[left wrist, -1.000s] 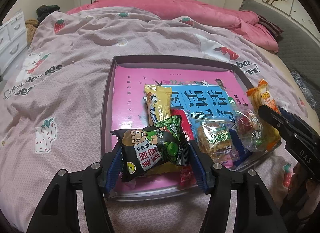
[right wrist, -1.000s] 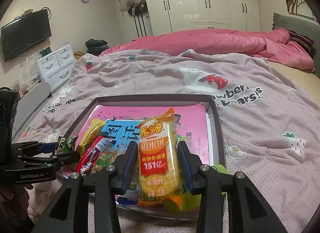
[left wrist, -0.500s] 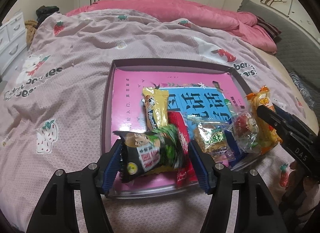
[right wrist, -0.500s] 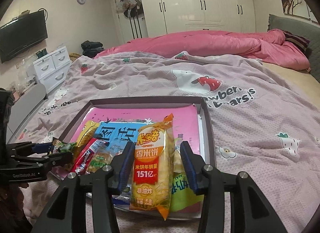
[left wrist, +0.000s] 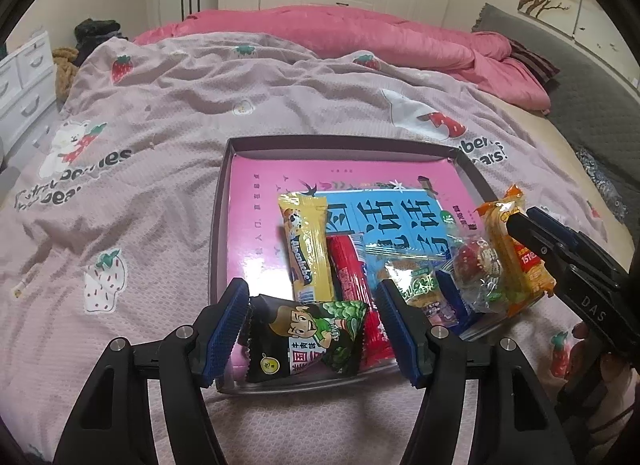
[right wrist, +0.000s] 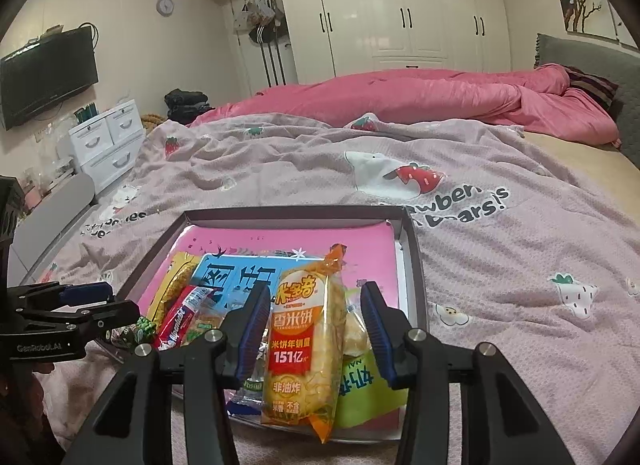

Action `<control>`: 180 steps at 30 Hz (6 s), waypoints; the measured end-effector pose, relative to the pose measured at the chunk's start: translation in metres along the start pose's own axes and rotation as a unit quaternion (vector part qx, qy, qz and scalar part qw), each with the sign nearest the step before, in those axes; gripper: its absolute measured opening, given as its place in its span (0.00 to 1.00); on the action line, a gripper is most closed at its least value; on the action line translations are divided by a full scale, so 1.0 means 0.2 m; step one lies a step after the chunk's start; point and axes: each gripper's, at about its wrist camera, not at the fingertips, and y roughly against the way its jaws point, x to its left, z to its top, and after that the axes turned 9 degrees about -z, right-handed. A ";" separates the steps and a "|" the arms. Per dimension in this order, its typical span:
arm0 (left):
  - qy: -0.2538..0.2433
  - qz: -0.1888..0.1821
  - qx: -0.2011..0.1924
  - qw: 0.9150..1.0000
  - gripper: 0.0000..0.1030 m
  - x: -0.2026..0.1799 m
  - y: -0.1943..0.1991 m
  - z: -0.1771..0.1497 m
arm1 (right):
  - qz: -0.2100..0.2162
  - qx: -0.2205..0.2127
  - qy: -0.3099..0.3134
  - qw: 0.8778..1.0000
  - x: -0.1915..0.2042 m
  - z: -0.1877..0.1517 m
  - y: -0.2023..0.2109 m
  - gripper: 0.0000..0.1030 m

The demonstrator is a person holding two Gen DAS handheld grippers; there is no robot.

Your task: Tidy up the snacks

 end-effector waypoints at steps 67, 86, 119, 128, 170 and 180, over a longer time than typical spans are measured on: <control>-0.023 0.017 0.017 0.999 0.80 -0.28 0.47 -0.41 | -0.071 0.038 -0.029 0.996 0.13 -0.30 0.69 0.96; -0.014 0.018 0.035 0.999 0.80 -0.27 0.42 -0.44 | -0.060 0.060 -0.014 0.996 0.15 -0.32 0.64 0.96; -0.008 0.027 0.042 0.999 0.80 -0.26 0.40 -0.43 | -0.064 0.066 -0.004 0.996 0.17 -0.33 0.62 0.96; -0.007 0.031 0.041 0.999 0.80 -0.26 0.40 -0.43 | -0.065 0.068 -0.004 0.996 0.16 -0.33 0.61 0.96; -0.012 0.038 0.040 0.998 0.80 -0.28 0.41 -0.42 | -0.070 0.068 -0.006 0.995 0.13 -0.33 0.60 0.96; -0.002 0.036 0.049 0.998 0.80 -0.26 0.39 -0.43 | -0.069 0.068 -0.006 0.995 0.14 -0.33 0.60 0.96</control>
